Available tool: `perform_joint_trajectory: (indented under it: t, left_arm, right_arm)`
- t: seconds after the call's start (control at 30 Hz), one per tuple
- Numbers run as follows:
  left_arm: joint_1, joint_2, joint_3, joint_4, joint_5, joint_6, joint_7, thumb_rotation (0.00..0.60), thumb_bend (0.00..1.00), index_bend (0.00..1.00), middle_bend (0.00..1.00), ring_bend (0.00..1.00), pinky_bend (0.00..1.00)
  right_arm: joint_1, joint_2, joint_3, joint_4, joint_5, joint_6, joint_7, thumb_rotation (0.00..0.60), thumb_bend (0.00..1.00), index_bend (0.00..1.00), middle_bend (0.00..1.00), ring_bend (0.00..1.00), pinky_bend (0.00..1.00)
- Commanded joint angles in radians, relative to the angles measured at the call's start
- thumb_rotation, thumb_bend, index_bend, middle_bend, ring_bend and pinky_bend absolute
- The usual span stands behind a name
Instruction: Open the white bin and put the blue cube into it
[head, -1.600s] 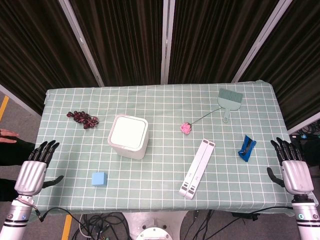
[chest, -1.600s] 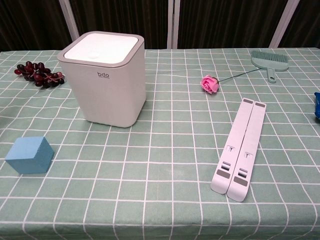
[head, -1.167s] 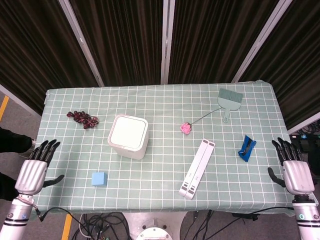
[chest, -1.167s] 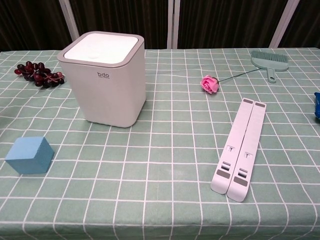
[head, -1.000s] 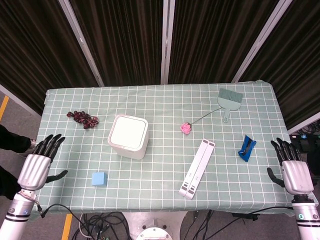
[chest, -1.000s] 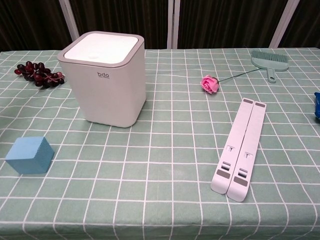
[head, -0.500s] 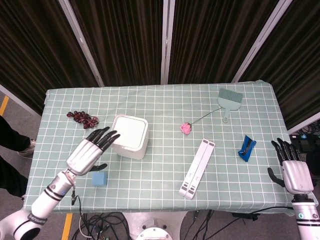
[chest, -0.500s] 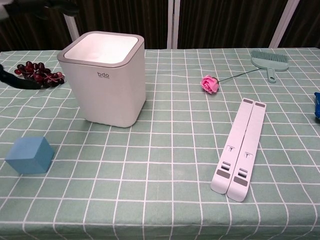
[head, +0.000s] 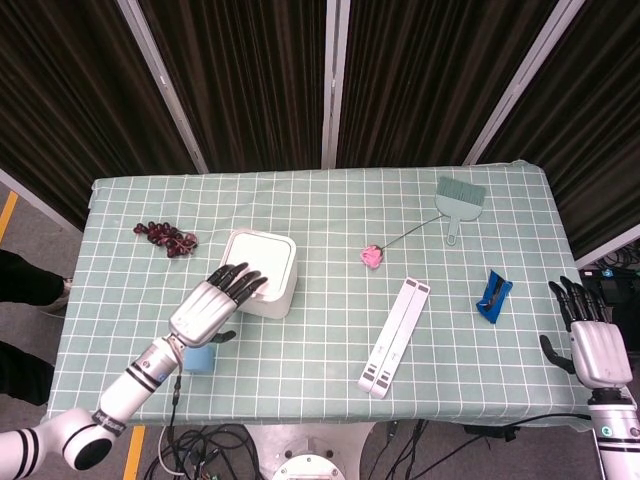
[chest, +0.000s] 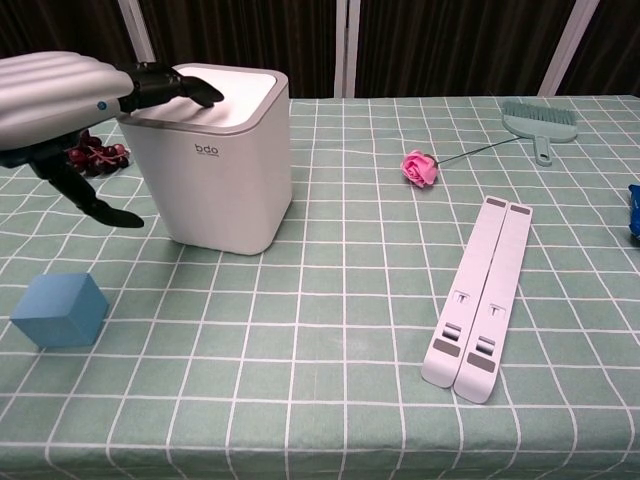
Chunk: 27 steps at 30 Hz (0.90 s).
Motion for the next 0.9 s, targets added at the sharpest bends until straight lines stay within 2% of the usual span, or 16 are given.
perform_joint_trajectory:
  t: [0.03, 0.17, 0.33, 0.47, 0.6, 0.77, 0.9]
  left_arm:
    - [-0.001, 0.001, 0.009, -0.002, 0.000, 0.005, 0.010, 0.600, 0.06, 0.08, 0.21, 0.03, 0.16]
    - [0.011, 0.019, 0.003, -0.028, 0.019, 0.061, 0.014, 0.600, 0.06, 0.08, 0.20, 0.02, 0.16]
    - [0.064, 0.083, -0.031, -0.089, 0.081, 0.234, 0.009, 0.600, 0.06, 0.08, 0.14, 0.02, 0.16]
    - [0.137, 0.157, -0.026, -0.150, 0.056, 0.329, 0.029, 0.600, 0.06, 0.09, 0.14, 0.02, 0.16]
    - [0.229, 0.205, 0.033, -0.158, 0.015, 0.386, -0.021, 0.600, 0.06, 0.11, 0.14, 0.03, 0.16]
    - [0.276, 0.224, 0.144, -0.115, 0.025, 0.321, -0.122, 0.600, 0.06, 0.11, 0.14, 0.03, 0.16]
    - [0.278, 0.167, 0.201, -0.052, 0.047, 0.249, -0.186, 0.600, 0.06, 0.12, 0.14, 0.03, 0.17]
  right_arm:
    - [0.002, -0.003, -0.001, 0.001, -0.003, -0.001, -0.002, 0.600, 0.27, 0.00, 0.00, 0.00, 0.00]
    - [0.001, -0.002, 0.000, -0.003, -0.005, 0.003, -0.005, 0.600, 0.27, 0.00, 0.00, 0.00, 0.00]
    - [0.001, 0.003, 0.001, -0.009, -0.004, 0.004, -0.008, 0.600, 0.27, 0.00, 0.00, 0.00, 0.00]
    - [0.002, 0.001, 0.000, -0.011, -0.009, 0.005, -0.008, 0.600, 0.27, 0.00, 0.00, 0.00, 0.00]
    - [0.003, 0.003, 0.000, -0.014, -0.013, 0.008, -0.010, 0.600, 0.27, 0.00, 0.00, 0.00, 0.00]
    - [0.003, 0.009, 0.005, -0.024, -0.013, 0.015, -0.014, 0.600, 0.27, 0.00, 0.00, 0.00, 0.00]
    - [0.004, 0.013, 0.006, -0.035, -0.015, 0.016, -0.019, 0.600, 0.27, 0.00, 0.00, 0.00, 0.00]
